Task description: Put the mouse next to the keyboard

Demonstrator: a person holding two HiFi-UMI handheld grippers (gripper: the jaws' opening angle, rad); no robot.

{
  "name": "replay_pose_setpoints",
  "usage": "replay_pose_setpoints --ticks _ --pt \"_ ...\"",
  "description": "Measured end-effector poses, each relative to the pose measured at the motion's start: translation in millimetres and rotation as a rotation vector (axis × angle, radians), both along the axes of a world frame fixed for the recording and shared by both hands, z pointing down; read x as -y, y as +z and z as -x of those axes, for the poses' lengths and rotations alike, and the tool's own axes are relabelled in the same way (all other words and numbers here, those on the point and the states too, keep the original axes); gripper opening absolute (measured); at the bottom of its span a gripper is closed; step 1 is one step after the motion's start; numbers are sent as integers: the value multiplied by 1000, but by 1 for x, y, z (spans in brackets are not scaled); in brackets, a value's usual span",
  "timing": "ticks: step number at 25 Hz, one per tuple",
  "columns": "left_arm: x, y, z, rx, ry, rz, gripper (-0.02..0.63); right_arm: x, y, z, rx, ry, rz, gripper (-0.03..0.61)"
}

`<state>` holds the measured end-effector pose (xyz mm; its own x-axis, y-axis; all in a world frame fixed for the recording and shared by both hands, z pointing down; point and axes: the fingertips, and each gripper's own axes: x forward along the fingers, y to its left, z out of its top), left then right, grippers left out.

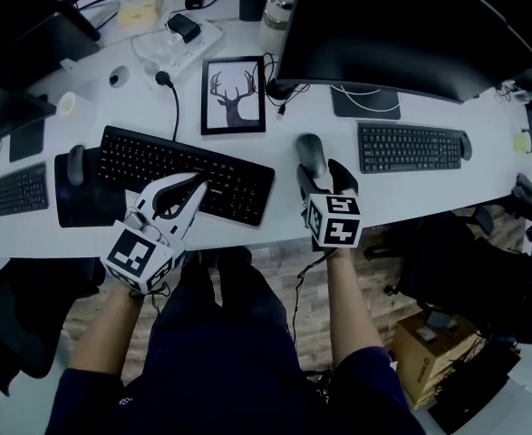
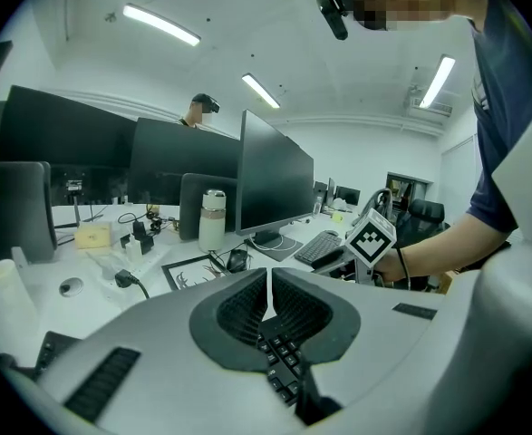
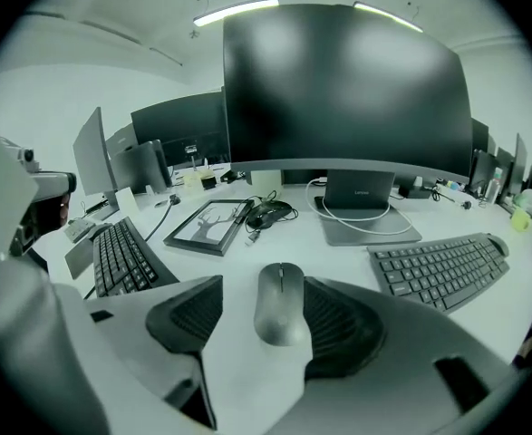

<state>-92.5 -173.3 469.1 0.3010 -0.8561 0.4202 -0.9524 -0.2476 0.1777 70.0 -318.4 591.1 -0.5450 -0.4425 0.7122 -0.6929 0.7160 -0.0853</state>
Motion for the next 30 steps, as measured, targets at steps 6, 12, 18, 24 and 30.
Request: replay_pose_setpoints --ticks 6,12,18,24,30 --pt "-8 -17 -2 6 32 -36 43 -18 -22 -5 20 33 -23 281" --pt "-23 -32 -1 13 52 -67 43 -37 -47 -9 40 56 -59 279" --pt "-39 -46 -1 18 73 -94 43 -58 -72 -11 62 73 -95 274" --pt "-54 -59 -2 20 93 -121 43 -79 -94 -11 83 84 -128 266" --pt "-64 -71 -3 23 106 -145 43 -96 -117 -12 110 98 -159 253"
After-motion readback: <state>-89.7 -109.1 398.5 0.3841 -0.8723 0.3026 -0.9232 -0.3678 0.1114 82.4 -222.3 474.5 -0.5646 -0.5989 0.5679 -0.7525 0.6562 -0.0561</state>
